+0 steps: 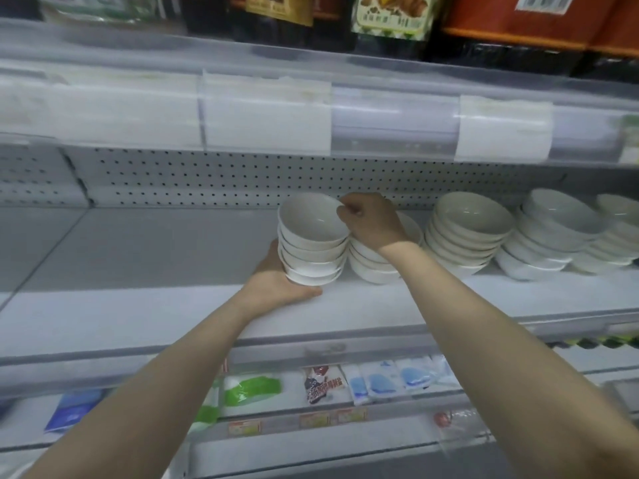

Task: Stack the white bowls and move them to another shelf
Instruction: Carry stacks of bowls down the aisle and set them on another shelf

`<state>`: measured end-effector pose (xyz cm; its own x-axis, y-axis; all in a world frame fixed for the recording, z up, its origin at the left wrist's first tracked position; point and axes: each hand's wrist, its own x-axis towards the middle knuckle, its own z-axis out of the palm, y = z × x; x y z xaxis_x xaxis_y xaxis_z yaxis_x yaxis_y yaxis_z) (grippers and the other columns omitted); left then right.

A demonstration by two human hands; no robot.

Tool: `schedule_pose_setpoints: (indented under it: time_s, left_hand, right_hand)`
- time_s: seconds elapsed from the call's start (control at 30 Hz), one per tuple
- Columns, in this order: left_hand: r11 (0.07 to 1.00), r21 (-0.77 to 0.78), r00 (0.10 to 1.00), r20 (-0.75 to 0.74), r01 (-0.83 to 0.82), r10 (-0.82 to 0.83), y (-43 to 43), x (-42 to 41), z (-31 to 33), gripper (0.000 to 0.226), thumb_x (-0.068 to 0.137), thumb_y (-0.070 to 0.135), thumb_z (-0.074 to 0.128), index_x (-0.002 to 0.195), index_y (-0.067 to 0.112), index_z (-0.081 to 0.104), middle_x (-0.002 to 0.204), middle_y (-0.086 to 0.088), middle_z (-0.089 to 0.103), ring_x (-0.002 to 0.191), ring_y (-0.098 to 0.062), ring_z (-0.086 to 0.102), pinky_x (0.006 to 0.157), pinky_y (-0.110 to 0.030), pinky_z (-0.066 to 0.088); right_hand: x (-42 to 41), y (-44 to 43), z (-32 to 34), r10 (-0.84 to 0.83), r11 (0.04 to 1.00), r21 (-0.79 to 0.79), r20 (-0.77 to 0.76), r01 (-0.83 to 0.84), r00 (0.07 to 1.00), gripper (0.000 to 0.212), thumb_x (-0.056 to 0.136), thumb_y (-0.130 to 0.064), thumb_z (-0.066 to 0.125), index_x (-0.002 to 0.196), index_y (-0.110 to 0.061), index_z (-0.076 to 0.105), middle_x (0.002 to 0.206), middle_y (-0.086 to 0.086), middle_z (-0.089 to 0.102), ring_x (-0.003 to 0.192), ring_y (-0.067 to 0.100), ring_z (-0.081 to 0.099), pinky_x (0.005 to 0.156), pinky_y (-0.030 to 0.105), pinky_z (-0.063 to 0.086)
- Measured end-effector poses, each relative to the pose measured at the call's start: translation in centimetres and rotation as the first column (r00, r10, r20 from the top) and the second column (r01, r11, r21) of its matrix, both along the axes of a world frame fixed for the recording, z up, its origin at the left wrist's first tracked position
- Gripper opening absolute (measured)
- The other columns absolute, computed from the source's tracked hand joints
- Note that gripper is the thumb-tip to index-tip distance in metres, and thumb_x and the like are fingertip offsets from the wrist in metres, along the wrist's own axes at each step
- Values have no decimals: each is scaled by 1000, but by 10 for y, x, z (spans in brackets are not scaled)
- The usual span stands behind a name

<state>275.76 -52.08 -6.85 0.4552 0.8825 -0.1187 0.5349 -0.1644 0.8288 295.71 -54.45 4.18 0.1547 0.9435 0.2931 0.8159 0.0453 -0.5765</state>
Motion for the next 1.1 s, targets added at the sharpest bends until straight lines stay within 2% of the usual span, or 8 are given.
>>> schedule_pose_setpoints:
  time_s: [0.13,0.23,0.47,0.57,0.67,0.73,0.93,1.1]
  left_hand:
    - [997,62,997,62,35,-39,3,-2,14,97,58,49,89,140,32,40,133,13,54,114,-2,53,86,-3,37]
    - [996,80,991,131,32,-42,7,-3,16,96,52,41,92,127,51,32,136,17,50,122,-3,51,99,-16,39]
    - [987,159,997,78,4,-17,1,-4,15,85,66,22,91,127,40,35,130,14,53,117,-4,50,83,2,33]
    - [985,171,1000,19,7,-11,-1,-12,21,81,65,25,91,127,35,40,125,15,56,111,-5,55,89,-10,41]
    - [974,224,992,-128,9,20,-3,-32,28,89,68,48,84,142,25,41,138,3,53,123,-15,54,104,-34,45]
    - [960,276,962,-273,47,31,-8,-47,37,85,79,46,77,149,19,37,149,-5,43,132,-23,47,107,-28,38]
    - [852,505,905,-413,133,103,-24,-99,64,63,89,42,68,143,17,48,146,-10,48,130,-30,49,104,-36,42]
    - [734,649,872,-458,198,170,-50,-162,91,58,90,47,64,140,21,51,141,-6,53,128,-30,49,95,-44,51]
  right_hand:
    - [1,8,-5,-22,1000,-15,17,22,1000,24,87,-16,54,71,2,55,72,24,58,62,26,47,60,29,25]
    - [3,12,-8,-21,1000,-9,36,21,999,24,87,-19,53,81,2,63,81,23,65,81,36,61,60,30,35]
    - [0,5,-3,-17,1000,-3,47,17,999,28,89,-16,52,62,-12,45,67,20,54,63,23,43,60,30,27]
    - [-3,2,-4,-26,1000,15,104,24,994,30,94,-17,47,64,-20,50,59,5,51,69,30,51,61,32,33]
    - [-6,-3,-8,-28,998,69,223,13,975,34,97,-23,39,109,-12,68,91,16,70,90,35,59,75,34,38]
    - [-13,-10,-8,-23,996,86,330,-6,944,49,96,-33,28,123,-12,63,112,13,68,103,35,57,89,35,39]
    - [-52,-41,5,-37,959,264,481,-104,876,42,96,-28,38,124,-9,62,124,12,62,114,35,53,97,44,42]
    - [-112,-65,17,64,944,222,603,-245,795,43,96,-30,41,129,-10,61,128,14,61,118,36,53,101,43,40]
